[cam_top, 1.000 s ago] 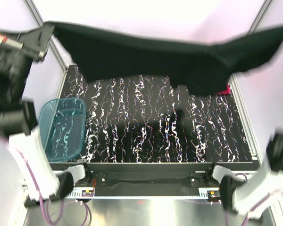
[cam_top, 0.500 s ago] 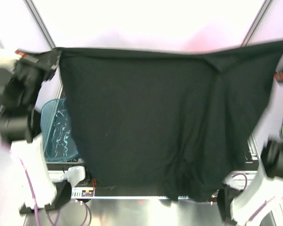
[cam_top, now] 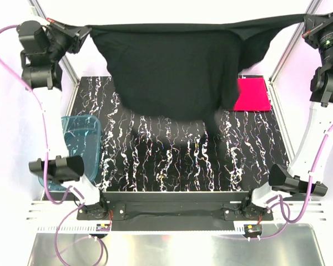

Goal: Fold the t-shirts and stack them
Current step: Flatten the tshirt out

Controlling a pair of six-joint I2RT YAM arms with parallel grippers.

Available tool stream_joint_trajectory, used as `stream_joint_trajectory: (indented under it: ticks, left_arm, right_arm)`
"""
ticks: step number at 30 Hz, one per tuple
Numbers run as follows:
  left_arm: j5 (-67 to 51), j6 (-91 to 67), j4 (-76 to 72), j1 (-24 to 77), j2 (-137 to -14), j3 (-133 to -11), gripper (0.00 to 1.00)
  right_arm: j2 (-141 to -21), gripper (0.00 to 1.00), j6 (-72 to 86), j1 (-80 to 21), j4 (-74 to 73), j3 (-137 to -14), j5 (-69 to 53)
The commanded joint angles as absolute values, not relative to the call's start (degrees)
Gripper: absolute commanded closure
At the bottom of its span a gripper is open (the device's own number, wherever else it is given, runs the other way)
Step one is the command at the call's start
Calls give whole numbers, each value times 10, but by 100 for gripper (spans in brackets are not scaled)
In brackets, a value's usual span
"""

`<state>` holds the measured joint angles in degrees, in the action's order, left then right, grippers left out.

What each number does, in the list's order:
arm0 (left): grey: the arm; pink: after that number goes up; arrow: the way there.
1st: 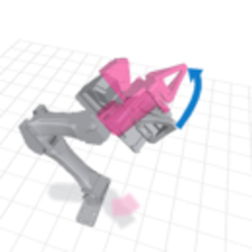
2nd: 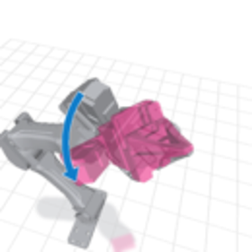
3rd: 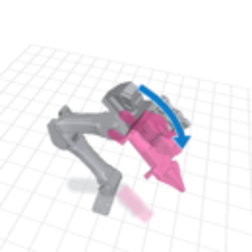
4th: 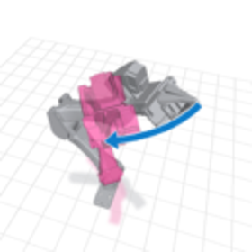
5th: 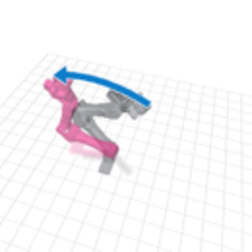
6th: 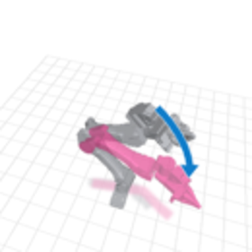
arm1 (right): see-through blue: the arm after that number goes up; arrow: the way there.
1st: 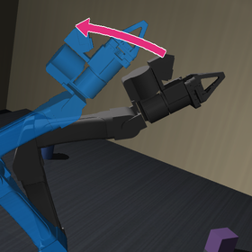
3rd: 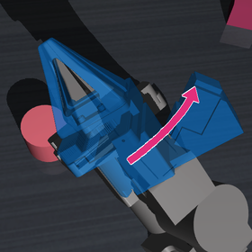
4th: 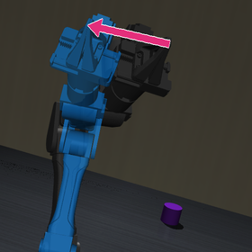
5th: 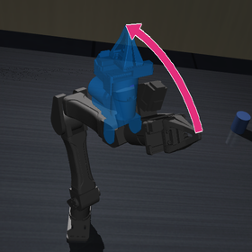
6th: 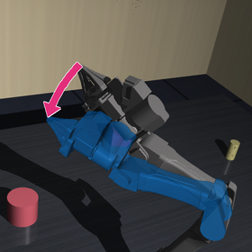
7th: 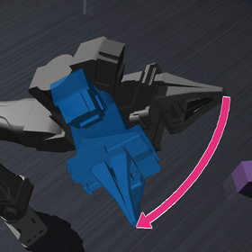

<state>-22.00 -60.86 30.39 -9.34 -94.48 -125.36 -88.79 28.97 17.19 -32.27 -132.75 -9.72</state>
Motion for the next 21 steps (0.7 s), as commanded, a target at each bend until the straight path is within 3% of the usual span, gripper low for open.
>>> stream_joint_trajectory:
  ticks: [1, 5, 12, 21]
  left_arm:
    - [-187, -631, 198, -112, -971, -1302, 100]
    - [-199, -605, 207, -105, -948, -1275, 100]
    - [-167, -543, 226, -105, -678, -1066, 100]
    - [-97, -475, 389, -98, -508, -1075, 100]
  right_arm:
    - [-872, 100, 308, 194, -222, -1344, -40]
    - [-859, 100, 303, 194, -230, -1342, -54]
    - [-733, 100, 249, 194, -322, -1340, -18]
    - [-578, 100, 222, 194, -364, -1317, 14]
